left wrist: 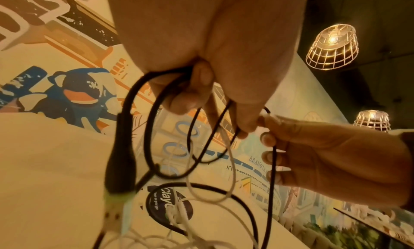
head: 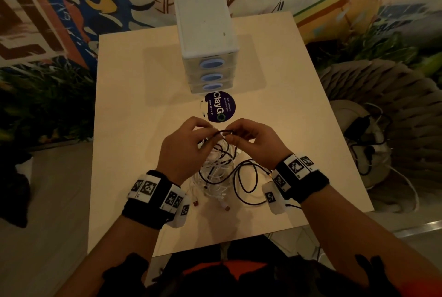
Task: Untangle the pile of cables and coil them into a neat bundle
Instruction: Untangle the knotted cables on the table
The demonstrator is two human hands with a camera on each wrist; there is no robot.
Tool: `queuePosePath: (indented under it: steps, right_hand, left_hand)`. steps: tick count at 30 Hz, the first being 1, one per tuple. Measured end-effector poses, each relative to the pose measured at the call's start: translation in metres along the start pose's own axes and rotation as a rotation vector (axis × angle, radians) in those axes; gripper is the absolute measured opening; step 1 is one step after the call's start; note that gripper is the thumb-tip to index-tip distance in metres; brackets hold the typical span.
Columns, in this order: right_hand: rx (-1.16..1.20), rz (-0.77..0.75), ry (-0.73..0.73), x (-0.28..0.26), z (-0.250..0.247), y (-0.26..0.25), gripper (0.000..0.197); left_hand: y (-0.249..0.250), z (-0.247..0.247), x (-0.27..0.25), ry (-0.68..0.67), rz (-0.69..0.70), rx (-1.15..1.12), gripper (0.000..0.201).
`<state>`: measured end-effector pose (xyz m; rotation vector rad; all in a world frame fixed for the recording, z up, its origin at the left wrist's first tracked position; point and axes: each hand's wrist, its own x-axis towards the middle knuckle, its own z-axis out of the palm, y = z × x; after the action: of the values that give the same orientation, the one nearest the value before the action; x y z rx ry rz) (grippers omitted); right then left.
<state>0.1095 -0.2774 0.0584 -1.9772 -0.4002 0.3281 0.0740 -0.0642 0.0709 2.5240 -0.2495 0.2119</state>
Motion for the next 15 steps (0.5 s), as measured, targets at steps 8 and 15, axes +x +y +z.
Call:
queuePosePath:
  steps: [8,15]
  right_hand:
    - [-0.358,0.201,-0.229,0.002,0.009,0.024,0.026]
    - [-0.105,0.219,-0.108,0.006,0.005,0.015,0.014]
  left_hand:
    - [0.011,-0.021,0.003,0.203,-0.001,-0.113,0.013]
    - [-0.006,-0.010,-0.009,-0.256,-0.156,0.073,0.020]
